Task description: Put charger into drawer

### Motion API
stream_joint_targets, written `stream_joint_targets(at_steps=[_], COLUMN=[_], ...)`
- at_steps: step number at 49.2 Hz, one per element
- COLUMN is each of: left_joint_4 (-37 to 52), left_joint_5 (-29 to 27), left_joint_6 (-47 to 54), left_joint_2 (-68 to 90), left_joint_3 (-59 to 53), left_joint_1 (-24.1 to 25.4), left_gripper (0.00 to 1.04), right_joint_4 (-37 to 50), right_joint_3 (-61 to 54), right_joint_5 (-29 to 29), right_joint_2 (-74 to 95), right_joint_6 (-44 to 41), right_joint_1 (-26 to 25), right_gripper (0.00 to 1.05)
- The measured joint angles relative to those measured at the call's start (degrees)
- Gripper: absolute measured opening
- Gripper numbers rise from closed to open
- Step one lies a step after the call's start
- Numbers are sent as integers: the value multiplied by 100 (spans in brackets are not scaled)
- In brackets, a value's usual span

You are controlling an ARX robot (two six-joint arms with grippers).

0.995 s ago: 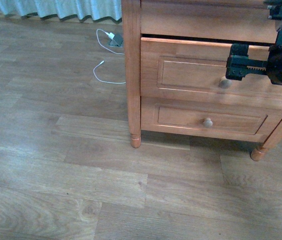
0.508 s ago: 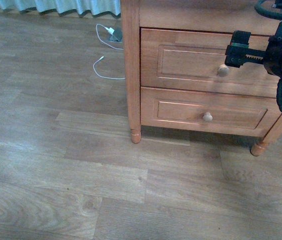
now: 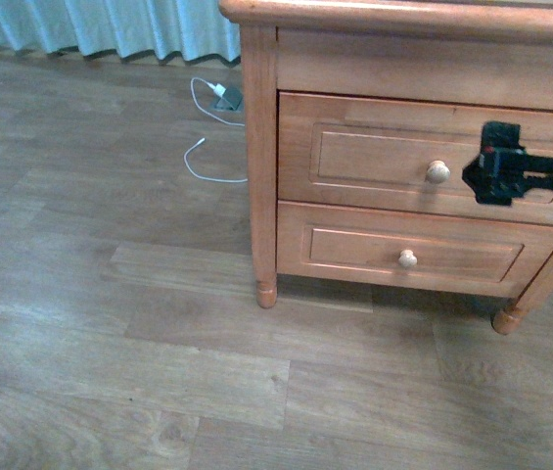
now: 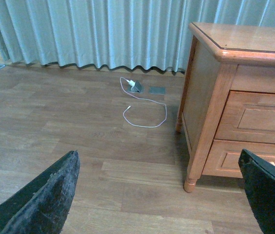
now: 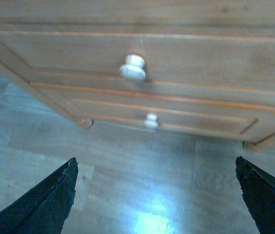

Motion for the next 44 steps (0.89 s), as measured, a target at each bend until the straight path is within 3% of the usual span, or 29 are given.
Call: stream_joint_targets(at_steps=[22,32,34,36,38,44], left_joint_4=[0,0,-2,-2,0,0], left_joint_5=[2,2,2,0,2,2], left_joint_6=[0,0,0,0,0,2], left_joint_2=[0,0,0,0,0,0], left_joint_3=[-2,-2,-2,0,0,0], left_joint_1=[0,0,0,0,0,0], left_gripper=[99,99,99,99,99,99], right_joint_4=[-2090,-2286,-2039,-708,157,684], right_joint_3=[-2074,-2378,-2465,-3008,-3379,-3648], right_joint_5=[-1104,-1204,-1060,-426,-168,59], right_joint_2=[-4857,-6063,-6063,-6140,-6280,-6636], right_joint_6=[-166,11,-7,-221,-341,-455], right_joint_1=[-1401,-1666,-1633,-1484,-1384,-1167], right_gripper=[97,97,95,85,76,56])
